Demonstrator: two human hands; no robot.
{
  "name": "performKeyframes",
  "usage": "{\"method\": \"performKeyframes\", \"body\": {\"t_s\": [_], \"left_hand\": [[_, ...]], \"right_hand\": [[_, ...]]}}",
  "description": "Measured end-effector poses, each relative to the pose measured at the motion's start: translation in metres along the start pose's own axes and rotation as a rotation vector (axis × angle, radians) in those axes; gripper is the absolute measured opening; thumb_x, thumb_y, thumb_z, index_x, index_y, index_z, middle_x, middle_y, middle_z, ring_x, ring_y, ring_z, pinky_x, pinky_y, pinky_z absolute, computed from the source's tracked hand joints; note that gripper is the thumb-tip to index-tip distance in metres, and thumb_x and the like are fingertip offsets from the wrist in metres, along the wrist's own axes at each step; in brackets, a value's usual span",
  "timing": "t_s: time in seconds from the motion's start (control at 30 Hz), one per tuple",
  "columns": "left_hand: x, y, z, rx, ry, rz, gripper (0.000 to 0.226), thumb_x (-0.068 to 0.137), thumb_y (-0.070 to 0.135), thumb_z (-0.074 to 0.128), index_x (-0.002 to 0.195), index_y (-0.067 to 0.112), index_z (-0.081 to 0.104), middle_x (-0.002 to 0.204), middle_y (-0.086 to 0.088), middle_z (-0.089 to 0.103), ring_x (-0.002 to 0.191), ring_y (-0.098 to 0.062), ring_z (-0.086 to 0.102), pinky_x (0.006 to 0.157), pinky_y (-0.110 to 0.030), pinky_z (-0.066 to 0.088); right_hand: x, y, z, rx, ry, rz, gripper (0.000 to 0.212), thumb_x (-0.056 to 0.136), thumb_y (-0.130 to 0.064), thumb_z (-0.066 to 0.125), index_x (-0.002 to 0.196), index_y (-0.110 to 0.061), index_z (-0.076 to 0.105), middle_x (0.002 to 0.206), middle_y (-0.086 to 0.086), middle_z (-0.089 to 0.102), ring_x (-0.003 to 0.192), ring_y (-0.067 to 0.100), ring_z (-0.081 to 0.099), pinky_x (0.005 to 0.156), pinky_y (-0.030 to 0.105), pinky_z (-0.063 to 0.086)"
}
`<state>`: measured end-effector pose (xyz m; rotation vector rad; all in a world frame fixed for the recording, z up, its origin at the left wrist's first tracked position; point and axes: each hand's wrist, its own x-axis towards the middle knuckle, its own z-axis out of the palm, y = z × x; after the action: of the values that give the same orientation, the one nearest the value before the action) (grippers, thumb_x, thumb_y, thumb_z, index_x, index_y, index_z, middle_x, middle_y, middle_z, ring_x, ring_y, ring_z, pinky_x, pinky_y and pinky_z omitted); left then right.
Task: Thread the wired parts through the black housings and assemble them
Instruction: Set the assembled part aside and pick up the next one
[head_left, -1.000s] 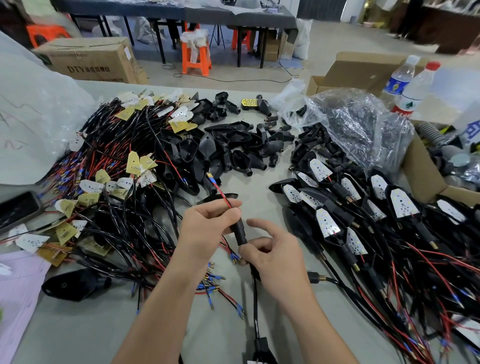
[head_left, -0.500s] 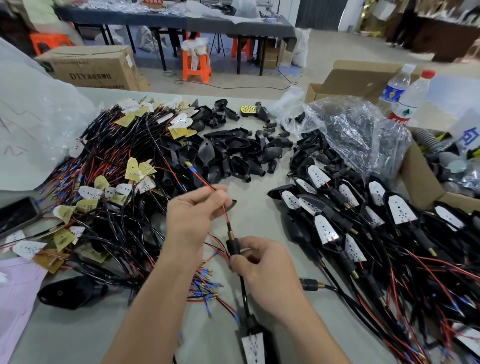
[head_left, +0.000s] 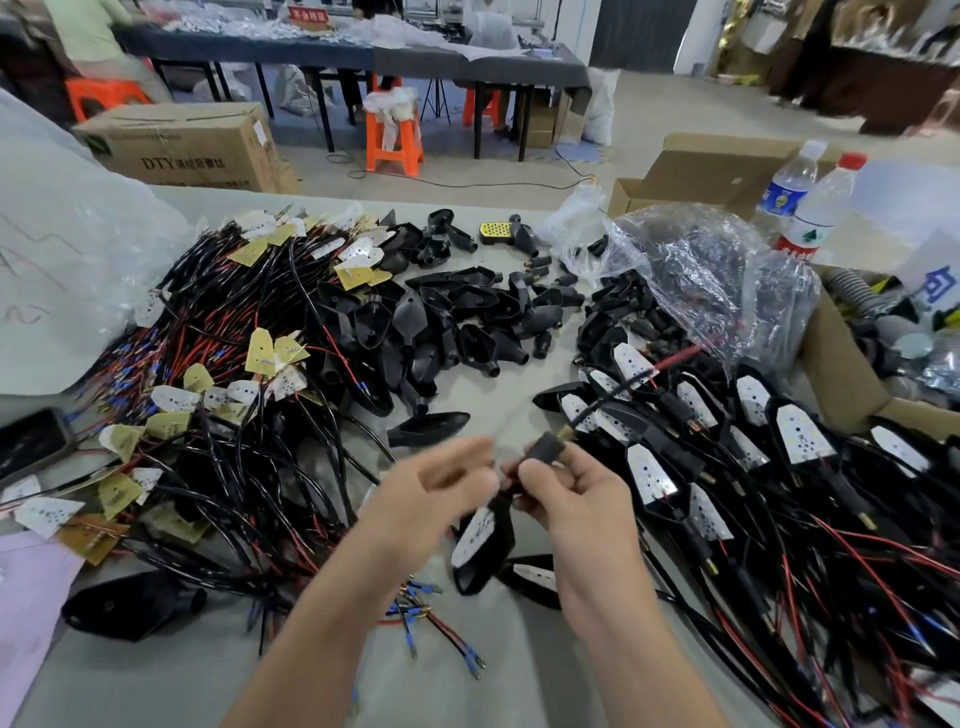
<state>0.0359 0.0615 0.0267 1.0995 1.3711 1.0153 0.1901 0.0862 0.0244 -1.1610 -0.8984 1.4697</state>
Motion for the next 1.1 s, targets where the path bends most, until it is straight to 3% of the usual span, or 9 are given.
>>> {"method": "performKeyframes", "body": {"t_s": [0.13, 0.23, 0.37, 0.57, 0.67, 0.8, 0.9, 1.0, 1.1], "left_hand": [[-0.010, -0.022, 0.014, -0.063, -0.130, -0.003, 0.038, 0.084, 0.011, 0.072, 0.121, 0.014, 0.072, 0.103, -0.002, 0.077, 0.095, -0.009, 0.068, 0.084, -0.022, 0.051], [-0.012, -0.027, 0.018, -0.114, -0.009, -0.044, 0.030, 0.094, -0.004, 0.064, 0.118, 0.012, 0.072, 0.102, -0.003, 0.078, 0.089, -0.014, 0.068, 0.078, -0.024, 0.052], [-0.011, -0.025, 0.017, -0.159, 0.163, -0.071, 0.023, 0.097, 0.001, 0.063, 0.112, 0.019, 0.069, 0.098, -0.006, 0.077, 0.076, -0.012, 0.069, 0.060, -0.019, 0.052], [-0.010, -0.024, 0.014, -0.203, 0.222, 0.016, 0.021, 0.103, 0.015, 0.059, 0.091, 0.029, 0.070, 0.070, 0.010, 0.062, 0.058, -0.003, 0.058, 0.054, -0.014, 0.044], [-0.009, -0.023, 0.011, -0.183, 0.226, 0.019, 0.016, 0.101, 0.022, 0.063, 0.088, 0.026, 0.070, 0.070, 0.006, 0.064, 0.066, -0.008, 0.067, 0.062, -0.021, 0.052], [-0.005, -0.023, 0.006, -0.233, 0.289, 0.062, 0.022, 0.098, 0.010, 0.066, 0.079, 0.018, 0.071, 0.060, 0.001, 0.050, 0.056, -0.010, 0.060, 0.055, -0.018, 0.053], [-0.001, -0.023, 0.004, -0.226, 0.314, 0.091, 0.028, 0.097, 0.008, 0.068, 0.073, 0.022, 0.072, 0.065, -0.007, 0.033, 0.061, -0.022, 0.045, 0.060, -0.031, 0.061], [-0.001, -0.024, 0.002, -0.161, 0.345, 0.089, 0.020, 0.096, 0.015, 0.071, 0.077, 0.021, 0.072, 0.062, 0.003, 0.029, 0.069, -0.028, 0.029, 0.078, -0.066, 0.056], [-0.005, -0.021, 0.004, -0.122, 0.373, 0.134, 0.012, 0.088, 0.028, 0.072, 0.079, 0.020, 0.071, 0.058, 0.010, 0.036, 0.067, -0.025, 0.035, 0.079, -0.067, 0.055]], "right_hand": [[0.005, -0.007, -0.003, 0.144, 0.077, 0.006, 0.012, 0.095, 0.007, 0.060, 0.094, -0.003, 0.067, 0.081, 0.010, 0.076, 0.071, 0.015, 0.065, 0.064, 0.020, 0.055], [0.006, -0.009, -0.005, 0.194, 0.085, 0.043, 0.015, 0.096, 0.006, 0.059, 0.093, -0.007, 0.066, 0.080, 0.008, 0.076, 0.071, 0.014, 0.067, 0.065, 0.020, 0.055], [0.008, -0.009, -0.015, 0.137, 0.038, 0.106, 0.010, 0.093, 0.002, 0.065, 0.094, -0.006, 0.070, 0.088, 0.008, 0.076, 0.081, 0.014, 0.068, 0.071, 0.023, 0.057], [0.005, -0.004, -0.025, 0.061, -0.137, 0.156, 0.015, 0.091, 0.009, 0.063, 0.091, -0.003, 0.070, 0.075, 0.007, 0.065, 0.076, 0.019, 0.064, 0.071, 0.025, 0.058], [0.002, -0.006, -0.027, 0.015, -0.218, 0.128, 0.022, 0.090, 0.015, 0.061, 0.089, -0.006, 0.070, 0.078, 0.015, 0.055, 0.075, 0.023, 0.061, 0.071, 0.025, 0.058], [0.000, -0.008, -0.029, 0.076, -0.257, 0.154, 0.026, 0.091, 0.012, 0.059, 0.110, -0.004, 0.065, 0.085, 0.017, 0.067, 0.073, 0.024, 0.070, 0.070, 0.027, 0.059], [0.001, -0.006, -0.028, 0.225, -0.184, 0.192, 0.014, 0.097, 0.003, 0.055, 0.103, -0.008, 0.059, 0.085, 0.016, 0.072, 0.069, 0.025, 0.073, 0.065, 0.031, 0.060], [0.000, -0.004, -0.027, 0.184, -0.116, 0.145, 0.012, 0.097, 0.000, 0.059, 0.090, -0.009, 0.062, 0.081, 0.014, 0.073, 0.065, 0.023, 0.073, 0.060, 0.027, 0.059], [-0.002, -0.004, -0.026, 0.079, -0.090, 0.089, 0.009, 0.095, -0.005, 0.066, 0.086, -0.005, 0.065, 0.079, 0.017, 0.074, 0.060, 0.019, 0.070, 0.055, 0.024, 0.055]]}}
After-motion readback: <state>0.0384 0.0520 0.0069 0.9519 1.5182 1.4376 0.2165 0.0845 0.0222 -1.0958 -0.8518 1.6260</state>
